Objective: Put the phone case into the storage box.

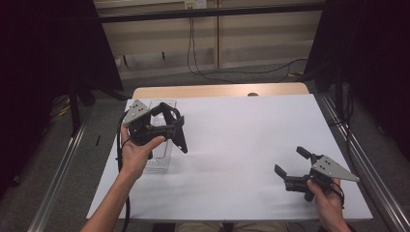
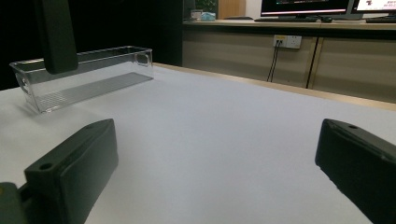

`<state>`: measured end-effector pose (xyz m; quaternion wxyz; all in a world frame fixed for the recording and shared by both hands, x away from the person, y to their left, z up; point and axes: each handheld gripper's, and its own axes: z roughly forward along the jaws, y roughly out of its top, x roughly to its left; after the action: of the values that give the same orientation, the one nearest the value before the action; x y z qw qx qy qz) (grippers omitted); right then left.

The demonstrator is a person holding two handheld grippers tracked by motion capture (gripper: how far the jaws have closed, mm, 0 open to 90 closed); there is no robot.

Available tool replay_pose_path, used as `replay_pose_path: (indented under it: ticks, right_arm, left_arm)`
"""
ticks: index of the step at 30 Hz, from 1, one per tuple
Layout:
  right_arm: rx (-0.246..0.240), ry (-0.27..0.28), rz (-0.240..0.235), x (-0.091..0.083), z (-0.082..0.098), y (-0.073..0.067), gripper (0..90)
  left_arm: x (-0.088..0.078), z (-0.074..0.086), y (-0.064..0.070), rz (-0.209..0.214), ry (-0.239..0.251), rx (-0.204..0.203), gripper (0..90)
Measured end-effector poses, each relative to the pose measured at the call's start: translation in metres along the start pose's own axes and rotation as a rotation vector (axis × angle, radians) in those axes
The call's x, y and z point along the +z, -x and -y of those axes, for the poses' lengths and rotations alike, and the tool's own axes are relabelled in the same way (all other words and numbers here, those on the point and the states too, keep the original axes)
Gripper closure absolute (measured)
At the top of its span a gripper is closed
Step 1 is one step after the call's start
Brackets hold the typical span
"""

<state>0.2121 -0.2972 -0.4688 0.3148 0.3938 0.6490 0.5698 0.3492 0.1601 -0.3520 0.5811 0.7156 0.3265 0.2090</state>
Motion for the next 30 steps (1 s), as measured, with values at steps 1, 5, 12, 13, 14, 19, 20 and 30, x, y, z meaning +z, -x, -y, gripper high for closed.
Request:
replay_pose_path:
  ticks: [1,5,12,13,14,19,20,30]
  right_arm:
    - [0.001,0.001,-0.001,0.000,0.000,0.000,0.0]
    - [0.004,0.001,0.004,0.000,0.000,0.000,0.0]
    - [0.005,0.003,0.002,0.000,0.000,-0.001,0.0]
    - [0.005,0.003,0.002,0.000,0.000,-0.001,0.0]
    - [0.005,0.003,0.003,0.000,0.000,-0.001,0.0]
    - [0.007,0.007,0.002,0.001,0.000,0.000,0.0]
    - [0.007,0.007,0.002,0.001,0.000,0.000,0.0]
    - [0.003,0.003,-0.003,0.000,0.000,0.000,0.0]
  left_arm:
    - [0.000,-0.001,-0.001,-0.002,0.002,-0.004,13.6]
    - [0.000,-0.004,-0.006,-0.001,0.009,-0.013,13.6]
    - [-0.003,-0.014,-0.012,-0.025,0.011,-0.002,13.5]
    - [-0.003,-0.014,-0.012,-0.025,0.011,-0.002,13.5]
    - [-0.003,-0.015,-0.013,-0.030,0.009,-0.002,13.5]
    - [-0.004,-0.017,-0.019,-0.043,0.015,-0.008,13.5]
    - [-0.004,-0.018,-0.020,-0.053,0.024,-0.019,13.5]
    - [-0.012,-0.022,-0.031,-0.112,0.058,-0.012,13.5]
